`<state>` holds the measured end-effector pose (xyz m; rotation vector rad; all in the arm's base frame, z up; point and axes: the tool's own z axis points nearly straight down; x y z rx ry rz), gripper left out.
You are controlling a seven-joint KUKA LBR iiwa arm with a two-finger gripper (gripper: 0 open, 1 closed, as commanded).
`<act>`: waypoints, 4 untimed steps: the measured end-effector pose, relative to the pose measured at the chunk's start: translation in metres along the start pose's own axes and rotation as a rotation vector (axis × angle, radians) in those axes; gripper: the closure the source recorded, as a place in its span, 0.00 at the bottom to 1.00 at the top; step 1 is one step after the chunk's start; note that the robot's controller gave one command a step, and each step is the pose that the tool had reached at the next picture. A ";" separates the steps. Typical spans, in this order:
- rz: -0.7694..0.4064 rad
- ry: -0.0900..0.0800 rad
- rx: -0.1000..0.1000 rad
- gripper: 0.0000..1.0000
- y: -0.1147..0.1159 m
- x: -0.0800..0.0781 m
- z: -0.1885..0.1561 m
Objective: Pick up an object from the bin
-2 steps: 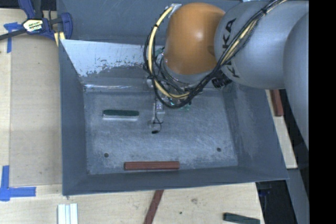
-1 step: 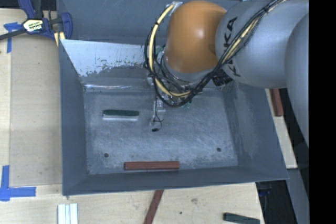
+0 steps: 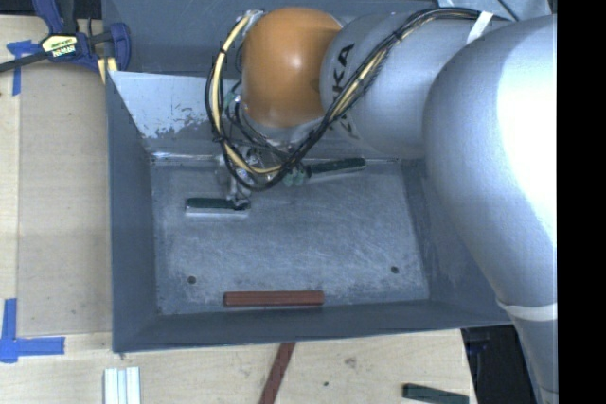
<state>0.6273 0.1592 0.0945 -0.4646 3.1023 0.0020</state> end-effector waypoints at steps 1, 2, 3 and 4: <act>0.001 0.000 0.000 0.00 0.000 0.000 0.000; 0.001 0.001 0.000 1.00 0.000 0.000 0.000; 0.001 0.001 0.000 0.00 0.000 0.000 0.000; 0.002 0.001 0.000 1.00 -0.001 0.000 0.000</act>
Offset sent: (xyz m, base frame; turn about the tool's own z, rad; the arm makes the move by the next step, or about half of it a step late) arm 0.0000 0.0000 0.0000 0.0000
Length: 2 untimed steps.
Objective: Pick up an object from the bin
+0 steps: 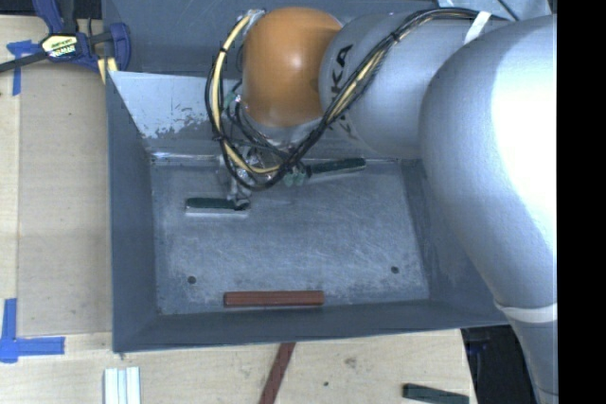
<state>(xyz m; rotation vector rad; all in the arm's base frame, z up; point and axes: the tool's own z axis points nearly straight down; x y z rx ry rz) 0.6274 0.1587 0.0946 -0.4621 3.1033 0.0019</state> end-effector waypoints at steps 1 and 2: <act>0.000 0.000 0.000 0.00 0.000 0.000 0.000; 0.001 0.000 0.000 1.00 0.000 0.000 0.000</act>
Offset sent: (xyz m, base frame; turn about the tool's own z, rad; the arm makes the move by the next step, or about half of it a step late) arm 0.0000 0.0000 0.0000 0.0000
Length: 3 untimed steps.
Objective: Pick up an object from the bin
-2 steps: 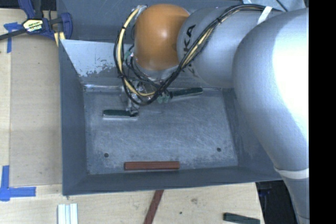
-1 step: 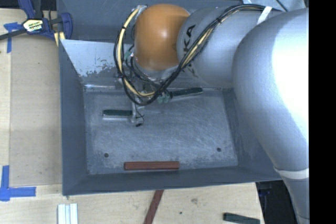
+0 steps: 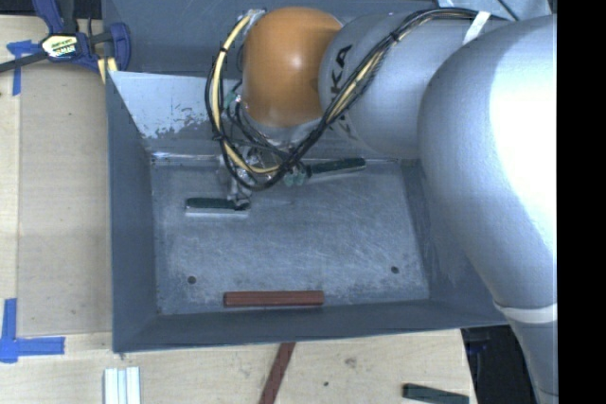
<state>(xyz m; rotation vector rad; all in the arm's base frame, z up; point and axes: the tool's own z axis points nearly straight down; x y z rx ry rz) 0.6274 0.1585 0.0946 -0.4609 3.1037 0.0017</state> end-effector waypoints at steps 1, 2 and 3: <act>0.000 0.000 0.000 1.00 0.000 0.000 0.000; -0.365 -0.001 0.000 0.00 -0.013 0.025 0.023; -0.363 -0.006 0.001 1.00 -0.013 0.024 0.021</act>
Offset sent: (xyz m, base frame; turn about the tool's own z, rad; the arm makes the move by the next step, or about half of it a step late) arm -0.0220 -0.0196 -0.0246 -0.3677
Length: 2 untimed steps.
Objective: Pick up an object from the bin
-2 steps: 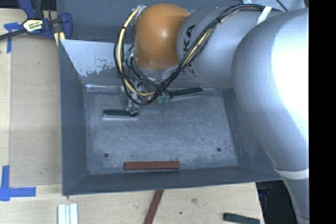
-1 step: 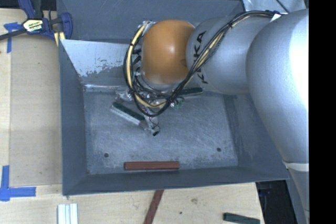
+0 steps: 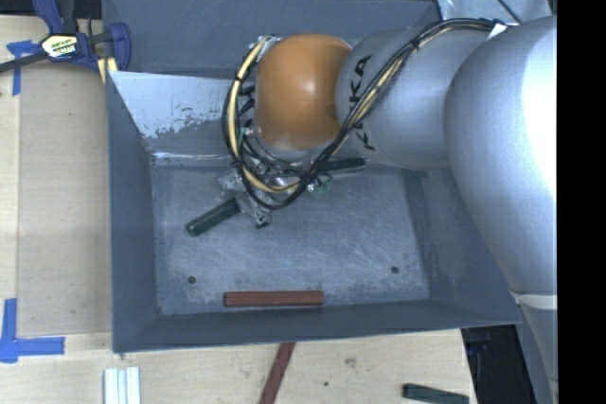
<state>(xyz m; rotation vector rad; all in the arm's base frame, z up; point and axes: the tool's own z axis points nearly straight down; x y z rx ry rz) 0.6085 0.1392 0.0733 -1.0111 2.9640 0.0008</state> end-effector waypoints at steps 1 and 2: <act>0.000 0.000 0.000 1.00 0.000 0.000 0.000; 0.028 0.005 -0.002 1.00 0.018 -0.004 -0.131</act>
Offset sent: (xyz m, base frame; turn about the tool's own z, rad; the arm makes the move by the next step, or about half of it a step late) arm -0.0099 0.0166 0.1300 0.0266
